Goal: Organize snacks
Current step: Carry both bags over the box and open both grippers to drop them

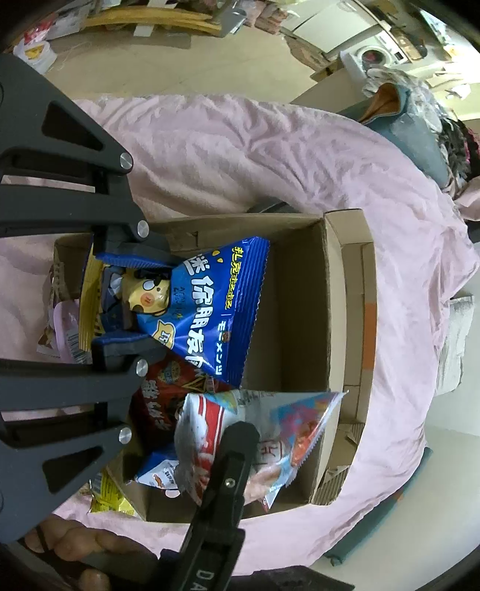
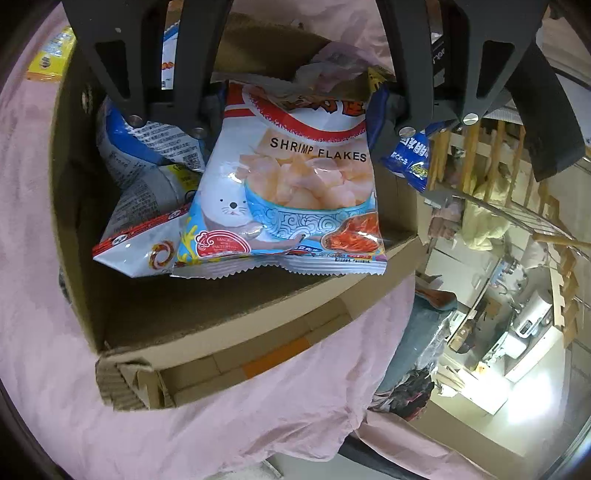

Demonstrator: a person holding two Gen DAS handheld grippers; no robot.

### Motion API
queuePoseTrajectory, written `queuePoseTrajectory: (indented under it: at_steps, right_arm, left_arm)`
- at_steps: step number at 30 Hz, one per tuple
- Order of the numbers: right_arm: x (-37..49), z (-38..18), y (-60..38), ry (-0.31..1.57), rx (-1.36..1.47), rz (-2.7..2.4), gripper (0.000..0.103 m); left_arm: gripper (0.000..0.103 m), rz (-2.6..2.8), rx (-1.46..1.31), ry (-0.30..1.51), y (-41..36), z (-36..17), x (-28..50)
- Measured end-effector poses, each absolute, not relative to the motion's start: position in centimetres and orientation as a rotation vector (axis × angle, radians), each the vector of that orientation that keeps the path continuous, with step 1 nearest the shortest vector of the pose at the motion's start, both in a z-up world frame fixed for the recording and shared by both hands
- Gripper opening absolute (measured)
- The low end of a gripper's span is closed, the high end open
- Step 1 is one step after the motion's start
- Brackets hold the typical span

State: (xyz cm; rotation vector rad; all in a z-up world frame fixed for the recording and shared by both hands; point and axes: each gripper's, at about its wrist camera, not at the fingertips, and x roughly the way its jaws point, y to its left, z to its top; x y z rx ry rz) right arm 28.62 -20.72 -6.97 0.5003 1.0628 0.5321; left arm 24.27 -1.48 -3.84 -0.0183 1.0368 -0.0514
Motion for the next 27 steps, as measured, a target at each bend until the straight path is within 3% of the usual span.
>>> queuePoseTrajectory:
  at_steps: [12,19,21,23,26,27]
  right_arm:
    - [28.5,-7.0,-21.0,1.043,0.519,0.547,0.060]
    - [28.2,-6.0,-21.4,0.999,0.493,0.552,0.070]
    - [27.9,-5.5,-21.5,0.976,0.482,0.549,0.076]
    - [27.7,-5.0,-21.8,0.943,0.481,0.540,0.086]
    - [27.4,-4.4,-22.3,0.905,0.469,0.524,0.094]
    - [27.3,-4.2,-22.5,0.894,0.462,0.515,0.094]
  left_arm:
    - [0.025,-0.061,-0.037,1.030,-1.1,-3.7,24.2]
    - [0.027,-0.073,-0.057,1.014,-1.1,-3.2,23.9]
    - [0.035,-0.076,-0.068,1.009,-1.1,-3.0,23.9]
    - [0.057,-0.080,-0.085,0.991,-1.0,-2.6,23.7]
    - [0.079,-0.083,-0.097,0.964,-1.0,-2.0,23.4]
    - [0.081,-0.081,-0.095,0.960,-1.0,-2.0,23.4]
